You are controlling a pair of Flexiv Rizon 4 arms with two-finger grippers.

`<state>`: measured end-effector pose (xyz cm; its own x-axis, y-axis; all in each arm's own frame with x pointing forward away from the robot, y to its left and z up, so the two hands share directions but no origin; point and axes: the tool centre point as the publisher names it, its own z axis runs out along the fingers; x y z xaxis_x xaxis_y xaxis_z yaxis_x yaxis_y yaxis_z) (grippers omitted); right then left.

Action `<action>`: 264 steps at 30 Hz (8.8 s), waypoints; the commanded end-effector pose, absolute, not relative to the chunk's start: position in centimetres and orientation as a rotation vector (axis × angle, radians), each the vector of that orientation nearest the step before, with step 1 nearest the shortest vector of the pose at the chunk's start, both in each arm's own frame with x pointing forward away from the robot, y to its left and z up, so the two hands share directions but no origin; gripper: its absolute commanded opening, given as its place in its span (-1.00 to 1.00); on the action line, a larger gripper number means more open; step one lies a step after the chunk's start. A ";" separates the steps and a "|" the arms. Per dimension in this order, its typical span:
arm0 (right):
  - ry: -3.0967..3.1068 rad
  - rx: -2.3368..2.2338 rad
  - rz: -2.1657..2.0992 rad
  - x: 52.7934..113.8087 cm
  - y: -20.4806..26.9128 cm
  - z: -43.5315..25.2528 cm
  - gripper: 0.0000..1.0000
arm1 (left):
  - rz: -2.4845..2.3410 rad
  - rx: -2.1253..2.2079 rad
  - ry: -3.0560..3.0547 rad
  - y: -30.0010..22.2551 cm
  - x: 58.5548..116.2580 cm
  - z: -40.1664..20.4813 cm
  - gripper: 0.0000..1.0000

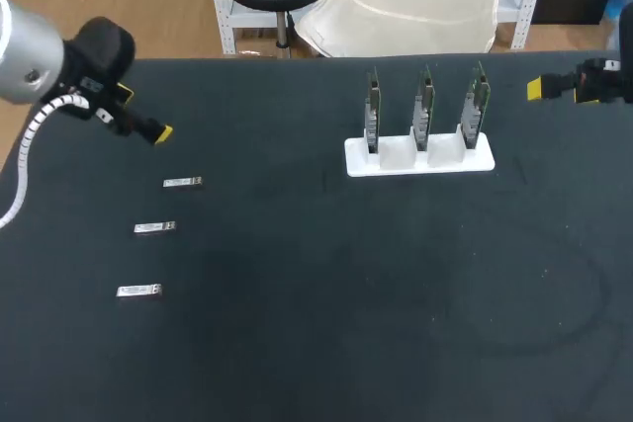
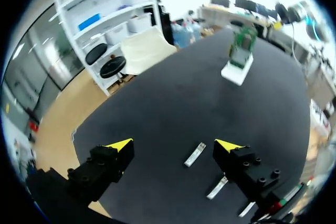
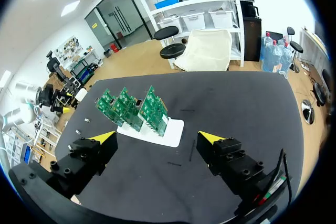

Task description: Pick up the optical module with the left hand, and insert it into the network port with the right hand.

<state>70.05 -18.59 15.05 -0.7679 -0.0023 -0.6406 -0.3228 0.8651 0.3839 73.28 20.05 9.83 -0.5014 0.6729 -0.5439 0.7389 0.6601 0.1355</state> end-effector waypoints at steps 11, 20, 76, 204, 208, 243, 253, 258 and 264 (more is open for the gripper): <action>2.376 -0.231 0.633 70.0 -18.5 15.1 1.00 | 0.099 1.927 2.250 20.1 74.2 5.2 1.00; 2.376 -0.231 0.633 70.0 -18.5 15.1 1.00 | 0.159 2.018 2.254 19.6 73.1 3.5 1.00; 2.376 -0.231 0.633 70.0 -18.5 15.1 1.00 | 0.010 1.940 2.516 19.7 71.0 -1.8 1.00; 2.376 -0.231 0.633 70.0 -18.5 15.1 1.00 | -1.133 1.282 1.484 -11.6 76.1 19.3 -1.00; 2.376 -0.231 0.633 70.0 -18.5 15.1 1.00 | -1.142 1.268 1.468 -11.9 76.2 19.0 -1.00; 2.376 -0.231 0.633 70.0 -18.5 15.1 1.00 | -1.189 1.197 1.454 -12.7 76.1 17.0 -1.00; 2.376 -0.231 0.633 70.0 -18.5 15.1 1.00 | -1.189 1.199 1.453 -12.7 75.7 16.8 -1.00; 2.376 -0.231 0.633 70.0 -18.5 15.1 1.00 | -1.189 1.199 1.453 -12.7 75.7 16.8 -1.00; 2.336 -0.406 0.627 71.7 -19.4 16.8 1.00 | -1.189 1.199 1.453 -12.7 75.7 16.8 -1.00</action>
